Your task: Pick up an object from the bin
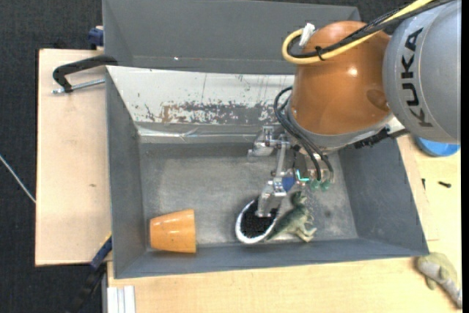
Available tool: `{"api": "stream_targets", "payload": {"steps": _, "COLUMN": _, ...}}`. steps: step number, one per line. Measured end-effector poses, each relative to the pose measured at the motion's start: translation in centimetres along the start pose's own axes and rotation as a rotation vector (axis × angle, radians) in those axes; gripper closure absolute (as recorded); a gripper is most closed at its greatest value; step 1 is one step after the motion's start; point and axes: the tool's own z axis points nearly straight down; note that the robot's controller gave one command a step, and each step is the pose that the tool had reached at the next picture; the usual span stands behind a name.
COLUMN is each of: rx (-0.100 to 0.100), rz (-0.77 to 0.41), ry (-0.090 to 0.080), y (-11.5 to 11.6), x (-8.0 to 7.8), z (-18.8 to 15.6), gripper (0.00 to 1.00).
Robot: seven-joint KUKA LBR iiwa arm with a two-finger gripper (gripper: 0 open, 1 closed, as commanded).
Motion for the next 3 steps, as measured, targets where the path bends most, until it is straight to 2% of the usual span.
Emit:
{"api": "stream_targets", "payload": {"steps": 1, "rx": 0.001, "rz": -0.360, "ry": -0.014, "y": -5.9, "x": -0.5, "z": 15.7, "gripper": 0.00}}
{"api": "stream_targets", "payload": {"steps": 2, "rx": 0.004, "rz": -0.276, "ry": -0.021, "y": -10.7, "x": -6.0, "z": 12.5, "gripper": 0.00}}
{"api": "stream_targets", "payload": {"steps": 3, "rx": 0.001, "rz": -0.509, "ry": -0.008, "y": -9.2, "x": -3.0, "z": 12.8, "gripper": 0.00}}
